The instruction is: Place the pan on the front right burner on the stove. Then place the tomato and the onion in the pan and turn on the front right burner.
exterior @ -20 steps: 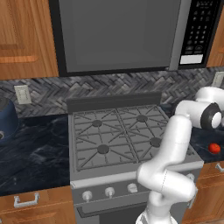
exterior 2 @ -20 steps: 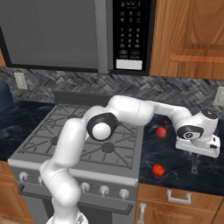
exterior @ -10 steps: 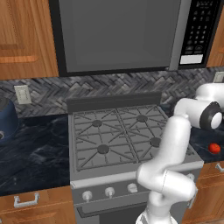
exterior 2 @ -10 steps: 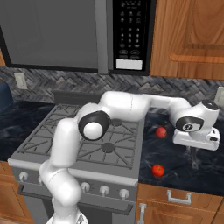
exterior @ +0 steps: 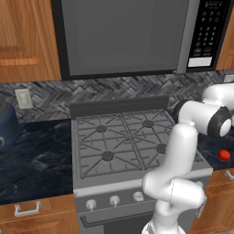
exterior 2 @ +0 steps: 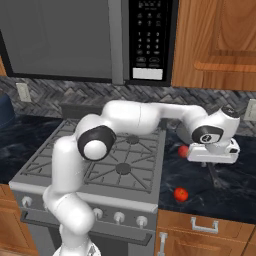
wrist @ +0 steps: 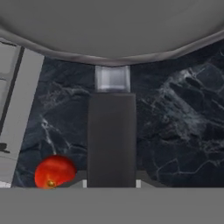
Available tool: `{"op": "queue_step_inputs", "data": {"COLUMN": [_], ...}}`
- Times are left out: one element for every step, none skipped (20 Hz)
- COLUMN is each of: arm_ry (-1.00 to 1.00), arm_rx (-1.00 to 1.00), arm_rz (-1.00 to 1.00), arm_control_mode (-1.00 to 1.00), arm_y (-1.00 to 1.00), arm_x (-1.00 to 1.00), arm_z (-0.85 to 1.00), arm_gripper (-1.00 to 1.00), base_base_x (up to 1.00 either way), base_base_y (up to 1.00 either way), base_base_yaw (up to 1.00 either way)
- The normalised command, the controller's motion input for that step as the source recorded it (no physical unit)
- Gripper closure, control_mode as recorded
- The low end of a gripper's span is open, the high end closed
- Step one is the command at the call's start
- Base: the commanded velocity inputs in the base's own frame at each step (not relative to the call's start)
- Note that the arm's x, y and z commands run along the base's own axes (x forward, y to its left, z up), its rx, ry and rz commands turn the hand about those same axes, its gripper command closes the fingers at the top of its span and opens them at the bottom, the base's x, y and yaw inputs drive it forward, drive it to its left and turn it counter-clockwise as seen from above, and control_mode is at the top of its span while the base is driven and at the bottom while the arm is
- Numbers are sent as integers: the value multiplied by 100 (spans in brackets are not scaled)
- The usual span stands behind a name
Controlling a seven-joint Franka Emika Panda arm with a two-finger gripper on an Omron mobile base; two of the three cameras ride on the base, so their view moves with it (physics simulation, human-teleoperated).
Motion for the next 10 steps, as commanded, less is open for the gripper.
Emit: {"op": "queue_step_inputs", "data": {"arm_ry": [0, 0, 0, 0, 0, 0, 0, 0, 1, 1], "arm_rx": [0, 0, 0, 0, 0, 0, 0, 0, 0, 0], "arm_rz": [21, 20, 19, 19, 21, 21, 22, 23, 23, 23], "arm_control_mode": [-100, -100, -100, -100, -100, -100, -100, -100, -100, -100], "arm_y": [39, 38, 39, 39, 39, 39, 39, 40, 40, 45], "arm_x": [-6, -9, -5, -2, -1, -1, -1, -1, 0, 0], "arm_z": [5, 2, 1, 0, 0, 0, 0, 0, 0, 0], "arm_gripper": [100, 100, 100, 100, 100, 100, 100, 100, 100, 100], "base_base_x": [0, 0, 0, 0, 0, 0, 0, 0, 0, 0], "base_base_y": [0, 0, 0, 0, 0, 0, 0, 0, 0, 0], "base_base_yaw": [0, 0, 0, 0, 0, 0, 0, 0, 0, 0]}}
